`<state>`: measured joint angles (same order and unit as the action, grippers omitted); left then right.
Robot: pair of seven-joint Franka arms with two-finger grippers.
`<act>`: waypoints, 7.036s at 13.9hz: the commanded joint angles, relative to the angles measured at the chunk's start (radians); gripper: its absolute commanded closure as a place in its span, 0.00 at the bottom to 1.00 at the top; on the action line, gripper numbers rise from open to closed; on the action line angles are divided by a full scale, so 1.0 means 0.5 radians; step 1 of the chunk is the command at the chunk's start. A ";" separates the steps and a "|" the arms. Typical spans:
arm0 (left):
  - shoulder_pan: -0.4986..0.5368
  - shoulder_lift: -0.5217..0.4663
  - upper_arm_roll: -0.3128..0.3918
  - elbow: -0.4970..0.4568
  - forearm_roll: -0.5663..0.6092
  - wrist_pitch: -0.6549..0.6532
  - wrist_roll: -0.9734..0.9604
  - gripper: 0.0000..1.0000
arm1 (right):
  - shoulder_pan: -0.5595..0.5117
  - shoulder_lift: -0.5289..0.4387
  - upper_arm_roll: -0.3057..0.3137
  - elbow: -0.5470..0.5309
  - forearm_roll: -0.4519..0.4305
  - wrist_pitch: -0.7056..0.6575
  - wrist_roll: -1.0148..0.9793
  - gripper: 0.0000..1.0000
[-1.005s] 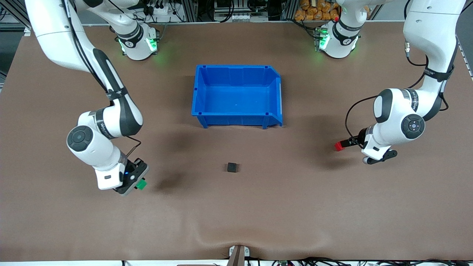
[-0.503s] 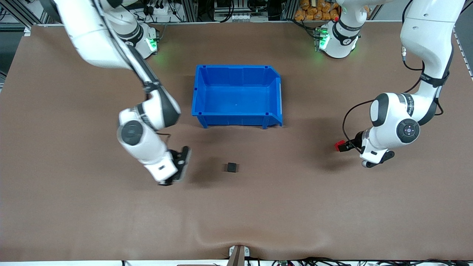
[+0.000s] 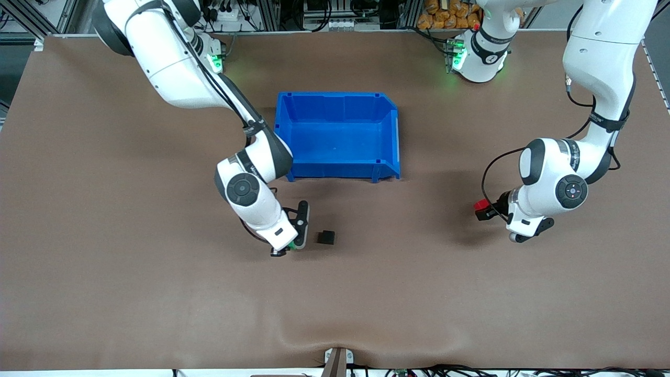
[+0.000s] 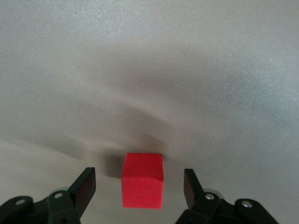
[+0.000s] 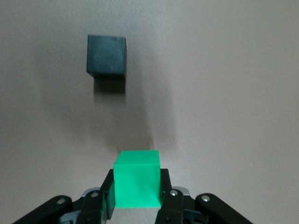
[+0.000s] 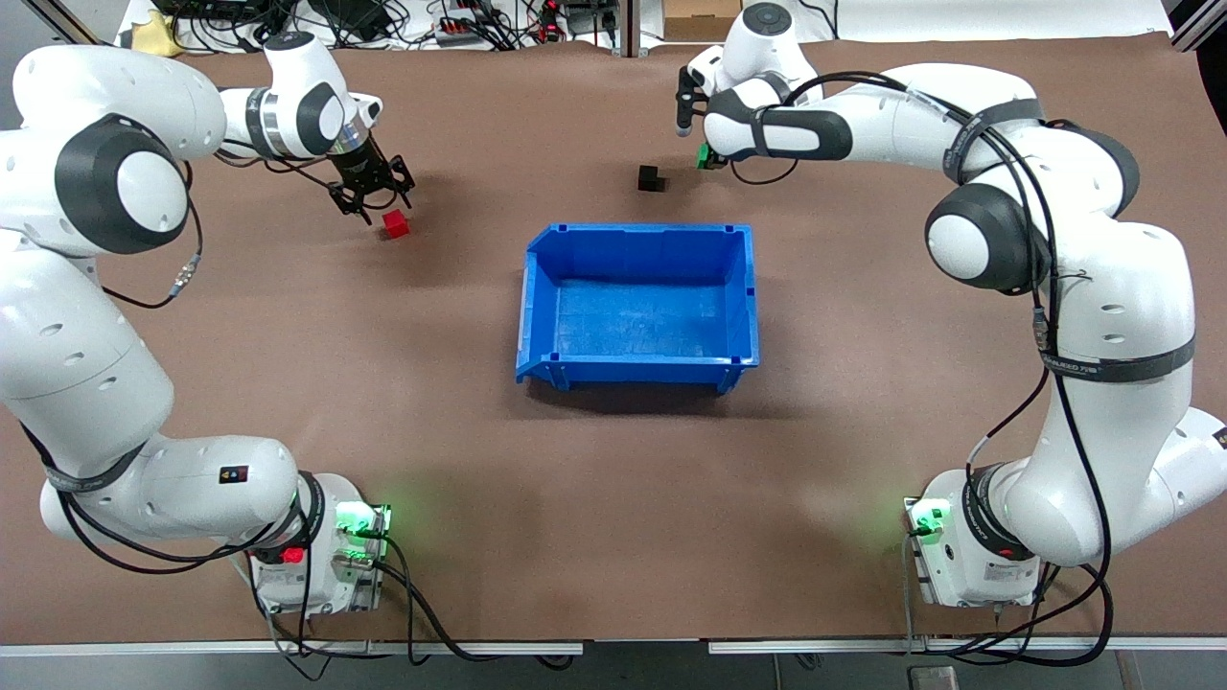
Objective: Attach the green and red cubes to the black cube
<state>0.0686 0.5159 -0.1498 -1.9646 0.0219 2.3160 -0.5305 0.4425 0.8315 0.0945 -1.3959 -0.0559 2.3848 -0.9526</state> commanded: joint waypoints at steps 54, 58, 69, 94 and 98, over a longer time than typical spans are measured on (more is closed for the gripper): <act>-1.137 0.928 -0.041 1.527 -0.345 0.227 -2.580 1.00 | -0.525 -0.349 -0.026 0.282 0.222 -0.771 0.466 0.00; -1.174 0.981 -0.029 1.524 -0.345 0.277 -2.614 1.00 | -0.743 -0.690 -0.039 0.166 0.204 -0.993 0.717 0.00; -1.187 0.978 -0.029 1.500 -0.345 0.255 -2.903 0.58 | -1.063 -1.607 -0.039 -0.361 0.192 -1.576 1.309 0.00; -0.214 -0.415 -0.019 1.429 0.045 -1.671 0.041 0.00 | -0.851 -1.632 -0.300 -0.184 0.161 -1.858 1.884 0.00; -0.162 -0.825 0.029 0.952 0.024 -1.522 0.400 0.00 | -0.848 -1.632 -0.299 -0.187 0.161 -1.877 1.872 0.00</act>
<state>-0.0195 0.2671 -0.1450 -1.2852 0.0265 1.4956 -0.4183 0.0067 0.0079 -0.0480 -1.5096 0.0328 1.4613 -0.0283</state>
